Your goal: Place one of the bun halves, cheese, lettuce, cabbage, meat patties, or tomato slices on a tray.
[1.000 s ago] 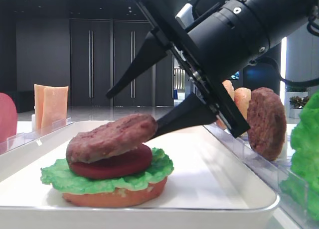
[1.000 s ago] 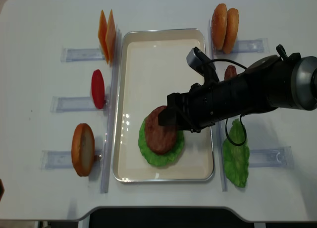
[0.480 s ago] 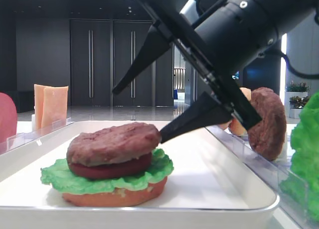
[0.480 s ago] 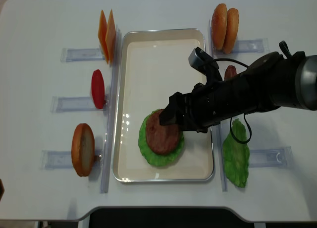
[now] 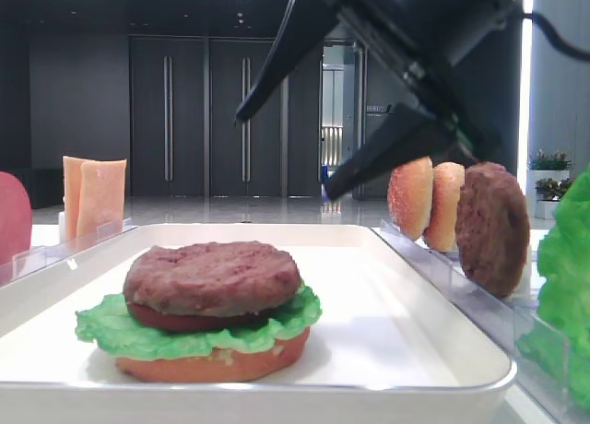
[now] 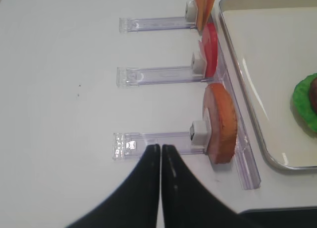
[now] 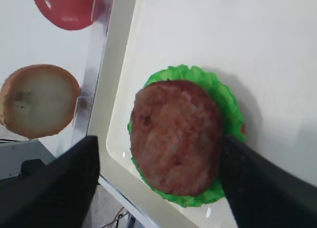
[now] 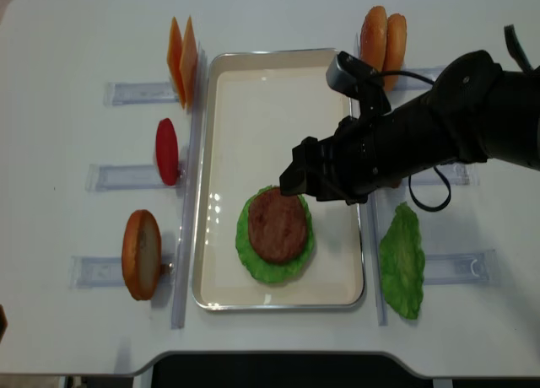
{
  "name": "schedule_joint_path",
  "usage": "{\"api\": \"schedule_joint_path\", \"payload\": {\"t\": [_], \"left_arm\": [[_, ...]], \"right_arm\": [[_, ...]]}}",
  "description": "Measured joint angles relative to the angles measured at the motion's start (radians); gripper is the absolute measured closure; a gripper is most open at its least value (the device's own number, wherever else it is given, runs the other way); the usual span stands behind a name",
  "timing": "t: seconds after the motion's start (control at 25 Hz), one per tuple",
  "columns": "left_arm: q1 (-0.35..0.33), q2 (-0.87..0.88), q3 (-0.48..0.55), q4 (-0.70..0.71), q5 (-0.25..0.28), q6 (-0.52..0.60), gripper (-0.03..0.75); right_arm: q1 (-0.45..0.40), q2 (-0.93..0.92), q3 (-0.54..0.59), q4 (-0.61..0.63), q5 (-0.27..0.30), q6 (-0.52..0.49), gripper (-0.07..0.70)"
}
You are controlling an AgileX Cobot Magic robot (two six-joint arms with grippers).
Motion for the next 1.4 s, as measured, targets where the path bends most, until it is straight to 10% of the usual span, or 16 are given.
{"api": "schedule_joint_path", "payload": {"t": [0.32,0.88,1.2,1.4], "left_arm": [[0.000,0.000,0.000,0.001,-0.001,0.000,0.716],[0.000,0.000,0.000,0.001,-0.001,0.000,0.716],[0.000,0.000,0.000,0.001,-0.001,0.000,0.716],[0.000,0.000,0.000,0.001,-0.001,0.000,0.716]], "right_arm": [[0.000,-0.056,-0.134,-0.386,0.090,0.351,0.145],[0.000,-0.059,-0.487,-0.903,0.574,0.686,0.145],[-0.010,-0.059,-0.539,-1.211,0.605,0.825,0.150],[-0.093,-0.059,-0.539,-1.196,0.606,0.816,0.153]]}}
